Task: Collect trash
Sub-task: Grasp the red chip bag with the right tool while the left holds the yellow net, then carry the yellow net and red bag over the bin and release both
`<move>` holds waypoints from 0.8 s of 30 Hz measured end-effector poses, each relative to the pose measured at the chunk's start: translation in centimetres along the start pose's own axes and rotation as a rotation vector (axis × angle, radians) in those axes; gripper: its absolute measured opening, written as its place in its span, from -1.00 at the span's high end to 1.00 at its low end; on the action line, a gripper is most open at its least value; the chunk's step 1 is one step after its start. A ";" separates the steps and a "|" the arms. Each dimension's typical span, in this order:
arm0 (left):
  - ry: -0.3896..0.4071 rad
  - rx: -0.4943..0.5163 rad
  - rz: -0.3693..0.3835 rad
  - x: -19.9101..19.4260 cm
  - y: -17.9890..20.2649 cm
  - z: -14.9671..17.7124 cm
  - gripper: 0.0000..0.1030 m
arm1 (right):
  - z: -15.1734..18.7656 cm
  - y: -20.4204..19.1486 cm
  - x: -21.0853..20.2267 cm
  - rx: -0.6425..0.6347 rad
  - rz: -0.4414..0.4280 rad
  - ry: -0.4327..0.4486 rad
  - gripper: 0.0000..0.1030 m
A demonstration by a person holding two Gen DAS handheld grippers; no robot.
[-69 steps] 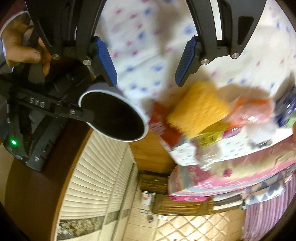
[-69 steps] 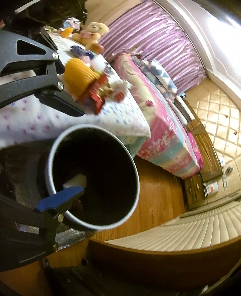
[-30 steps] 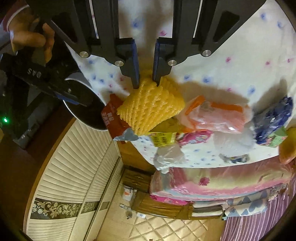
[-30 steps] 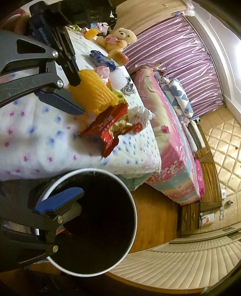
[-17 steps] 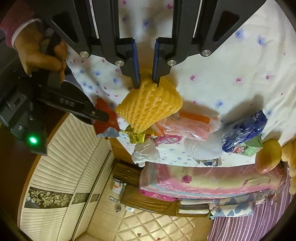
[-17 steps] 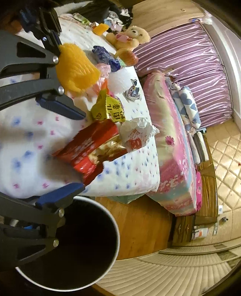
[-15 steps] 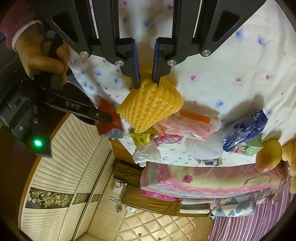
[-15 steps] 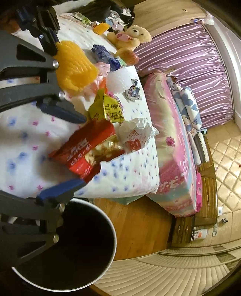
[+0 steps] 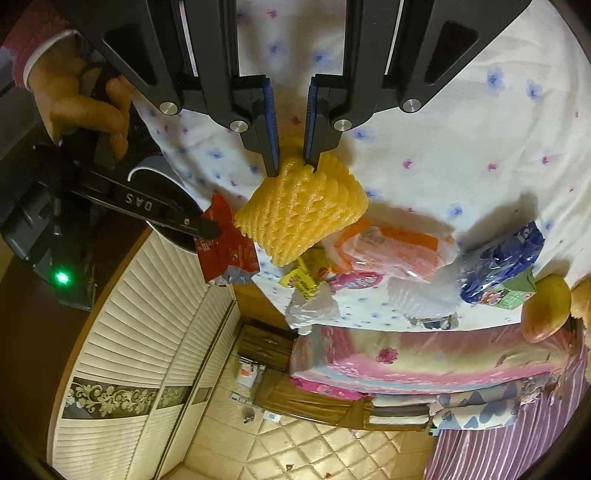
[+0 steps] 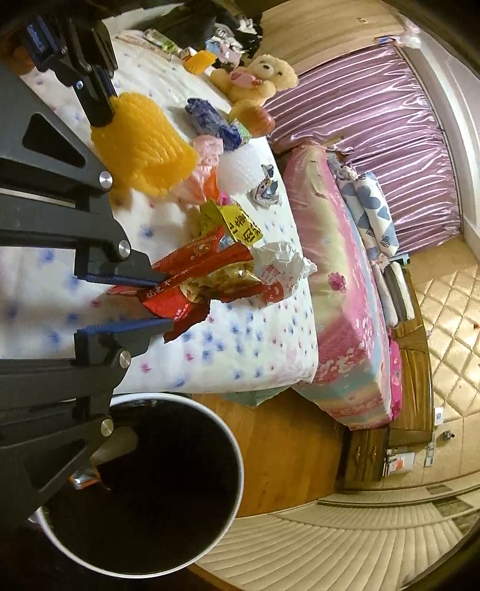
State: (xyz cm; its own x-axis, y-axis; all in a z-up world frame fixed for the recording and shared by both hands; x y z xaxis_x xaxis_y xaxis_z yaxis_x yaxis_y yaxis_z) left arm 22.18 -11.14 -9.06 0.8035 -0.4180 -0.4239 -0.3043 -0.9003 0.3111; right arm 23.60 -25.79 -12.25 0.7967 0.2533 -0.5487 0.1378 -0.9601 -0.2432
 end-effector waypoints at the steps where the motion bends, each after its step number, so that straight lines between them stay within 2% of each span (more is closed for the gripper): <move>1: -0.002 0.004 0.004 0.0 0.2 0.1 0.77 | 0.1 0.1 -0.4 0.005 0.002 0.002 0.69; 13: -0.028 0.064 0.056 1.6 3.8 0.3 0.77 | 0.8 3.5 -5.3 0.079 0.049 0.034 0.69; 24: -0.055 0.114 0.109 5.0 7.2 0.2 0.77 | 0.5 8.2 -7.9 0.141 0.131 0.067 0.69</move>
Point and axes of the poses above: each gripper's, at about its wrist camera, not at the fingertips, and x roughly the way its jaws point, y to its right, z to its underside, the point moved 10 cm from there along x, roughly the way its jaws point, and after that the axes turned 15 degrees about y, right-handed, at the moved point
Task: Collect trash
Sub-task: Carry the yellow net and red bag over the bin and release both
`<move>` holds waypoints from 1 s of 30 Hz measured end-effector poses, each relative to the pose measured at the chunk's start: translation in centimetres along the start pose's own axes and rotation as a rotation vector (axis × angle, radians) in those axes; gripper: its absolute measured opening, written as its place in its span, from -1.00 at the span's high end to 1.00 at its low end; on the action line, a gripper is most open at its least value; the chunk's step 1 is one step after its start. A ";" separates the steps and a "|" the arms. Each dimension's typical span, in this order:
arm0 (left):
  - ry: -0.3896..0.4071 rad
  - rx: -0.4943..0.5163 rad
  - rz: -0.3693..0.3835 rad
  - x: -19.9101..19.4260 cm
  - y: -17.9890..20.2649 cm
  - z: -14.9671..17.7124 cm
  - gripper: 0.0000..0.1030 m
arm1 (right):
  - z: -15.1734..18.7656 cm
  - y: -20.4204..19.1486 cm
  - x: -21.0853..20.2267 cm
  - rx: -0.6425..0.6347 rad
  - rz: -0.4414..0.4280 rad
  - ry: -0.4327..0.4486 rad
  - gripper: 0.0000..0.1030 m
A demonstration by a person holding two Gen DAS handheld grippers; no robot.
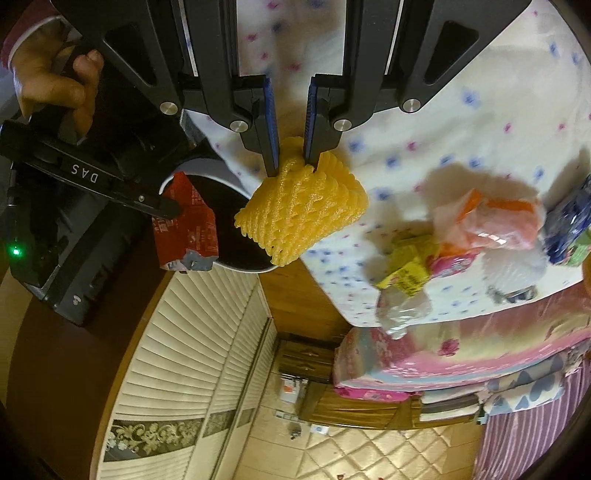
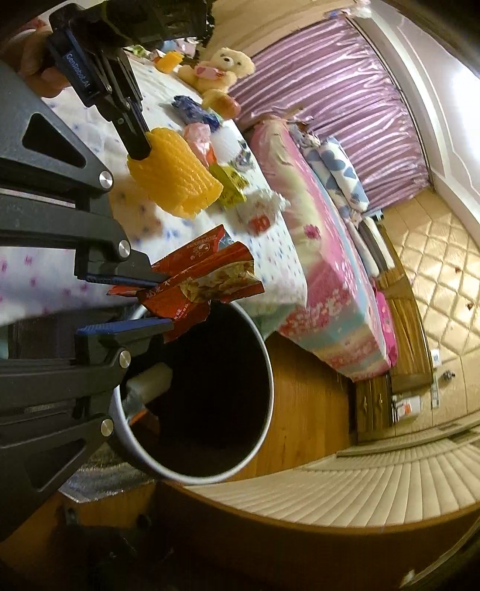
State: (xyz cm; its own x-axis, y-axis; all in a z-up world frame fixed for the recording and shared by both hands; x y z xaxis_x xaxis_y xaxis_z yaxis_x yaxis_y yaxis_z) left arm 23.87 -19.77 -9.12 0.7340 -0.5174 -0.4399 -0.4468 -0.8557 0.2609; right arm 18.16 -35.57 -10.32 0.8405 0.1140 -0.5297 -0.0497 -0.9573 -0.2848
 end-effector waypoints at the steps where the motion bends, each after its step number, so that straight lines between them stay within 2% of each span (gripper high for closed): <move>1: -0.002 0.005 0.003 0.4 0.3 0.0 0.77 | -0.1 0.5 -0.1 0.003 0.011 0.004 0.69; 15: -0.029 0.070 0.047 5.9 3.9 -1.3 0.77 | -0.8 4.7 0.2 0.049 0.083 0.010 0.69; 30: -0.075 0.096 0.062 10.8 5.6 -2.0 0.77 | -1.6 8.0 2.1 0.098 0.124 -0.008 0.69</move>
Point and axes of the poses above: each gripper's, at about its wrist camera, not at the fingertips, and x roughly the way its jaws point, y to its right, z to its underside, the point moved 10 cm from there along x, roughly the way its jaws point, and after that the axes turned 15 degrees about y, right-handed, at the moved point
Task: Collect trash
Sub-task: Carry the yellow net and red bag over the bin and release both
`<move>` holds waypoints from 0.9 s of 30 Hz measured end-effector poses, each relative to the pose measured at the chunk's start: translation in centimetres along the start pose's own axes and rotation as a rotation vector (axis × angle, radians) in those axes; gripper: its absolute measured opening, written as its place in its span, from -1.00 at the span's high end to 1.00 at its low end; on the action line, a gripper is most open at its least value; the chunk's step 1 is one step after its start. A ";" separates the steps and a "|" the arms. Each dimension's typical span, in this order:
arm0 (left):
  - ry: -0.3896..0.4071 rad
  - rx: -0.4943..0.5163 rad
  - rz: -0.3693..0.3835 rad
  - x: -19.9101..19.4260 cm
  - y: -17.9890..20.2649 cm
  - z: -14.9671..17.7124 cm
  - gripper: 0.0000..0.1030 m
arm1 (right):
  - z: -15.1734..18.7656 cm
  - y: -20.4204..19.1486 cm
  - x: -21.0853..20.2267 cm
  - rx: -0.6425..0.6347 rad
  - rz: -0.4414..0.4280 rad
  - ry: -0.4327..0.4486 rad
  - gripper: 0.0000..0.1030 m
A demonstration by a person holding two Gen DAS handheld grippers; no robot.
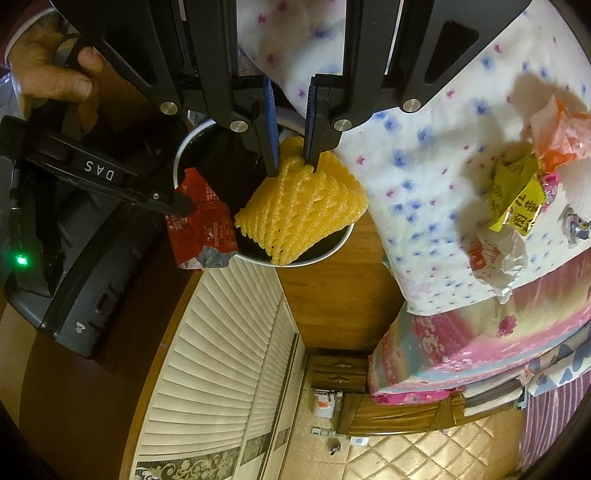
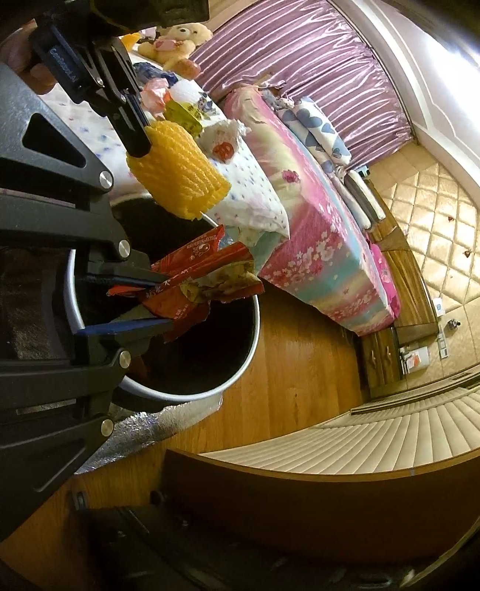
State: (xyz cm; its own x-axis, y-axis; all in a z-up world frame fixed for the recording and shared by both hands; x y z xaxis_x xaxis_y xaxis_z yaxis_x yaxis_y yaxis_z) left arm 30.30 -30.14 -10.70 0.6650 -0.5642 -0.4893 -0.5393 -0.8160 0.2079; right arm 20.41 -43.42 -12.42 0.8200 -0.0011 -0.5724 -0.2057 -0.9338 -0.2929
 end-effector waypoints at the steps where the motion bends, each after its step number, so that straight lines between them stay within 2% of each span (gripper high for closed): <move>1: -0.005 -0.001 0.002 0.2 0.0 0.0 0.77 | -0.1 0.1 0.1 0.001 0.004 -0.001 0.68; 14: -0.034 0.004 0.007 2.4 0.8 -0.1 0.77 | -0.6 0.9 1.4 0.004 0.023 -0.013 0.66; 18: -0.042 -0.014 -0.001 2.5 0.6 0.1 0.52 | -0.5 1.1 1.8 0.015 0.019 -0.024 0.59; 21: -0.031 -0.026 0.001 1.9 0.6 0.1 0.33 | -0.6 1.4 1.8 0.031 0.022 -0.025 0.30; 27: 0.004 -0.038 -0.022 -0.6 -0.3 0.6 0.16 | -0.7 0.8 0.8 0.053 0.010 0.000 -0.02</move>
Point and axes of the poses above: each gripper's, at about its wrist camera, not at the fingertips, and x roughly the way its jaws point, y to its right, z to its underside, the point moved 10 cm from there along x, roughly the way its jaws point, and after that the axes turned 15 degrees about y, right-handed, at the moved point
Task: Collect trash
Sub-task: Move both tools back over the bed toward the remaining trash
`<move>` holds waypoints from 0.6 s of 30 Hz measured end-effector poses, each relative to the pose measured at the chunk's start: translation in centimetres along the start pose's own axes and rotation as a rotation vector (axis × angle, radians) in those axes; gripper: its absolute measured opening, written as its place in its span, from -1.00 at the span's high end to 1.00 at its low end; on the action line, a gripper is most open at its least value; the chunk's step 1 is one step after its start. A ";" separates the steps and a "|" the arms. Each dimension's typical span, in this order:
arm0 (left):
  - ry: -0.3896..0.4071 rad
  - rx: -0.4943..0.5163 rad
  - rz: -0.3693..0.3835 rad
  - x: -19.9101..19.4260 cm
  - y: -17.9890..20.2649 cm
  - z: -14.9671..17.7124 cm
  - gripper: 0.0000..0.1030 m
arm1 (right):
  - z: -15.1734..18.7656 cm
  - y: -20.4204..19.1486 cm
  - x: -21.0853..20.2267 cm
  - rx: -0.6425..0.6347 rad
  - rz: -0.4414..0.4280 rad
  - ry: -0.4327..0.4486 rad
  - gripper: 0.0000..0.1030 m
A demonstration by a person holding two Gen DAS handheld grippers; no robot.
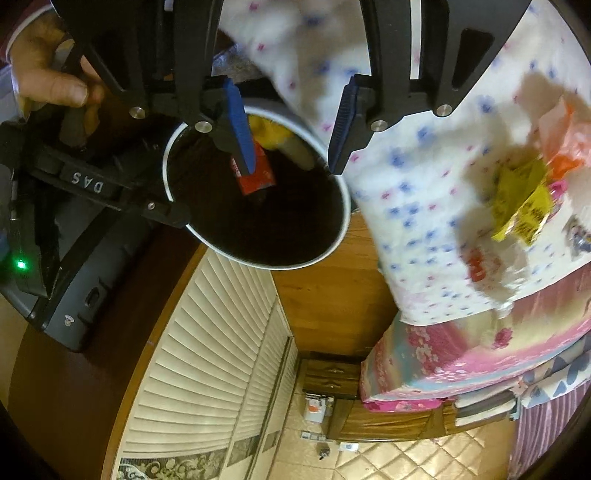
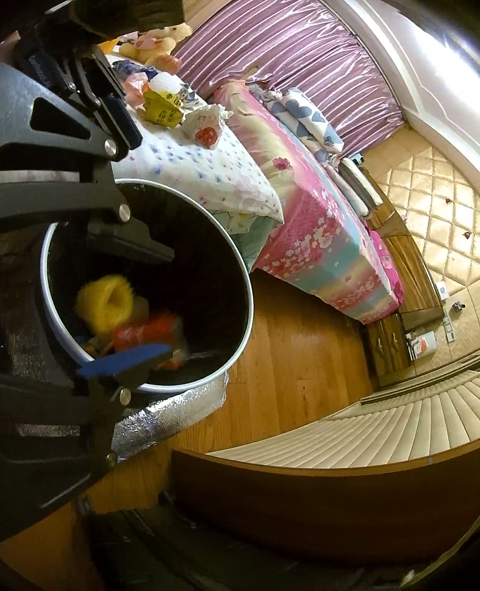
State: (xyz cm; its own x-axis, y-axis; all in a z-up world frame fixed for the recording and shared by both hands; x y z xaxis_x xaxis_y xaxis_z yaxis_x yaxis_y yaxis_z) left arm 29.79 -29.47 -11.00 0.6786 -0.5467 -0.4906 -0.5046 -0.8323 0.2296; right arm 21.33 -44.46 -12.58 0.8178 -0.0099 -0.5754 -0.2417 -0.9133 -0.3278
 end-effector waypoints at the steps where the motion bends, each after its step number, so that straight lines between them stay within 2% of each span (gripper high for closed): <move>1: 0.005 -0.005 -0.007 -0.6 -0.4 0.1 0.14 | 0.1 -0.3 -0.2 -0.002 -0.005 0.005 -0.07; 2: 0.011 -0.012 -0.014 -1.2 -0.8 0.3 0.10 | 0.1 -0.7 -0.3 -0.006 -0.010 0.010 -0.10; 4: 0.023 -0.031 -0.033 -2.6 -1.7 0.8 0.04 | 0.4 -1.9 -0.7 -0.012 -0.029 0.018 -0.32; 6: 0.032 -0.055 -0.055 -4.0 -2.8 1.2 -0.06 | 0.8 -3.2 -1.1 -0.016 -0.053 0.023 -0.44; 10: 0.052 -0.090 -0.100 -6.8 -4.6 2.0 -0.12 | 2.0 -6.4 -1.6 -0.035 -0.107 0.009 -0.58; 12: 0.066 -0.103 -0.126 -8.4 -5.5 2.4 -0.19 | 2.5 -7.9 -1.9 -0.052 -0.131 0.006 -0.62; 18: 0.098 -0.117 -0.207 -12.8 -8.2 3.8 -0.26 | 4.1 -11.9 -2.5 -0.101 -0.195 -0.014 -0.63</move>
State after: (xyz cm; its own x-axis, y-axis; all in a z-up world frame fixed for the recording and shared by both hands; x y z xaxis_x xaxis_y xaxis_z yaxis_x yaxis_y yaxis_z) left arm 23.21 -15.34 -9.81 0.8126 -0.3648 -0.4545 -0.2881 -0.9293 0.2309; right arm 20.06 -31.89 -10.32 0.8363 0.1759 -0.5193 -0.0256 -0.9336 -0.3574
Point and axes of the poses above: each gripper's, at about its wrist camera, not at the fingertips, and x roughly the way its jaws point, y to its right, z to its underside, the point moved 10 cm from there along x, roughly the way its jaws point, and after that the axes turned 15 degrees about y, right-handed, at the moved point
